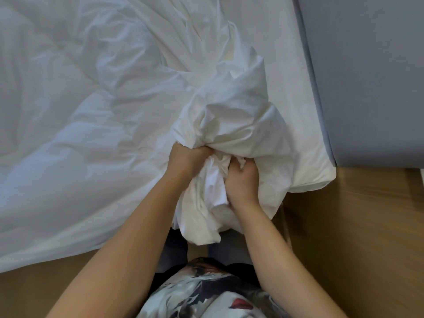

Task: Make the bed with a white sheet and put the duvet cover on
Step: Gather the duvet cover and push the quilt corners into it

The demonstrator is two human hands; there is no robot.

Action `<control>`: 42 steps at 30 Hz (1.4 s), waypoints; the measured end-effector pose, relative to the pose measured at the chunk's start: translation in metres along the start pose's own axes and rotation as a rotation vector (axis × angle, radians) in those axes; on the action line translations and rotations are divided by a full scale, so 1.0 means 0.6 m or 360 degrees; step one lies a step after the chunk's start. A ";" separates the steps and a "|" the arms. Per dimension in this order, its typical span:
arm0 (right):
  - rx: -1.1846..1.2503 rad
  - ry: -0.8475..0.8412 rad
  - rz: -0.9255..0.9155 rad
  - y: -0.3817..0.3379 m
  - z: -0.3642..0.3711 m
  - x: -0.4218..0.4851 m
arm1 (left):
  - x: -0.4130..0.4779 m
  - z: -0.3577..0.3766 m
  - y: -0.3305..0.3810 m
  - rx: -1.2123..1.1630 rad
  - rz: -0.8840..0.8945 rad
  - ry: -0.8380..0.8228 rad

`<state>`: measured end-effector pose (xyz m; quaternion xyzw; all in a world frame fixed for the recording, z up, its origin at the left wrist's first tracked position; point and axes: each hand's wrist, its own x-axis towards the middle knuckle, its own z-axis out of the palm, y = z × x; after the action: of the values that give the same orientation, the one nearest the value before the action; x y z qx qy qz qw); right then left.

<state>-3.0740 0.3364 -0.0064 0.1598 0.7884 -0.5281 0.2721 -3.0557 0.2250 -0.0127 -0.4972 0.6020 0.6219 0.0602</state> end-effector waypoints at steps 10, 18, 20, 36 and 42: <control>-0.0548 -0.0434 0.0081 -0.016 -0.002 0.027 | -0.006 0.002 -0.026 -0.0086 0.0056 -0.0230; -0.0195 0.0133 -0.0187 -0.082 -0.042 0.001 | -0.051 0.017 0.073 0.0485 0.0535 -0.0072; 0.0006 0.0197 -0.0305 -0.130 -0.078 0.000 | -0.064 -0.005 0.130 0.0692 0.0694 -0.0009; -0.0064 0.0226 -0.0220 -0.133 -0.058 -0.033 | -0.010 -0.182 0.081 0.0815 0.0251 0.0258; -0.0017 0.0392 0.0012 -0.097 -0.027 -0.043 | -0.014 -0.361 0.013 0.1084 -0.0039 0.0564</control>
<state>-3.0888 0.3296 0.0575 0.2249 0.8180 -0.4993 0.1761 -2.9387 0.0524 0.0460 -0.5557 0.7692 0.2898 0.1244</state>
